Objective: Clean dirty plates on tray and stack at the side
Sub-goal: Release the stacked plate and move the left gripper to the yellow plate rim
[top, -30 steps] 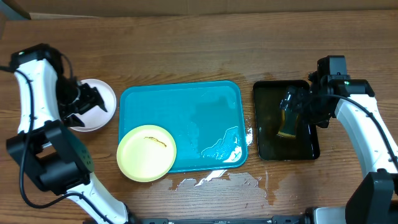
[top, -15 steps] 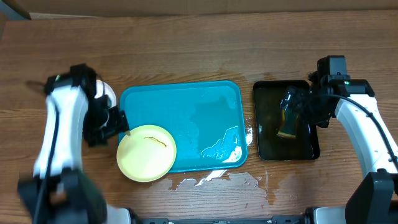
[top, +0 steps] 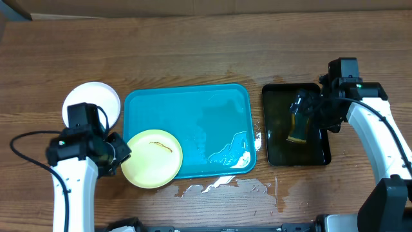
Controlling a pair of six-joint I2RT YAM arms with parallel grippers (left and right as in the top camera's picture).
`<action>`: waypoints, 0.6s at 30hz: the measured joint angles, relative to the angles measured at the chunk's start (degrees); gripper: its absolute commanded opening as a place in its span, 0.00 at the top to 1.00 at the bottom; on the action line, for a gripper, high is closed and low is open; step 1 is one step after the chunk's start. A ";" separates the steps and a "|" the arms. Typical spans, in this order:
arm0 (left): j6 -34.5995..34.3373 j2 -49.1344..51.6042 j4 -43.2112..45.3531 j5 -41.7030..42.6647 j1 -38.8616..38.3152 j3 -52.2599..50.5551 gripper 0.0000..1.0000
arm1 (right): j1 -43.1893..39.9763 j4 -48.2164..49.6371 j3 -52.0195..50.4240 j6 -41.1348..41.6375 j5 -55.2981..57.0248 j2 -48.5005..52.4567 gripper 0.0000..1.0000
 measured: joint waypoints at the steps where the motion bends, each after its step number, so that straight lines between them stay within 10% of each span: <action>1: -1.07 0.17 2.32 -0.13 0.00 -1.64 0.66 | 0.00 0.02 0.00 0.00 0.00 0.00 0.00; 10: -4.44 4.90 7.69 -4.70 1.73 -8.22 0.57 | 0.02 -0.02 0.00 0.00 0.00 0.00 0.00; 18: -4.63 9.90 8.63 -6.75 1.77 -9.25 0.67 | 0.00 0.00 0.00 -0.02 0.00 0.00 0.00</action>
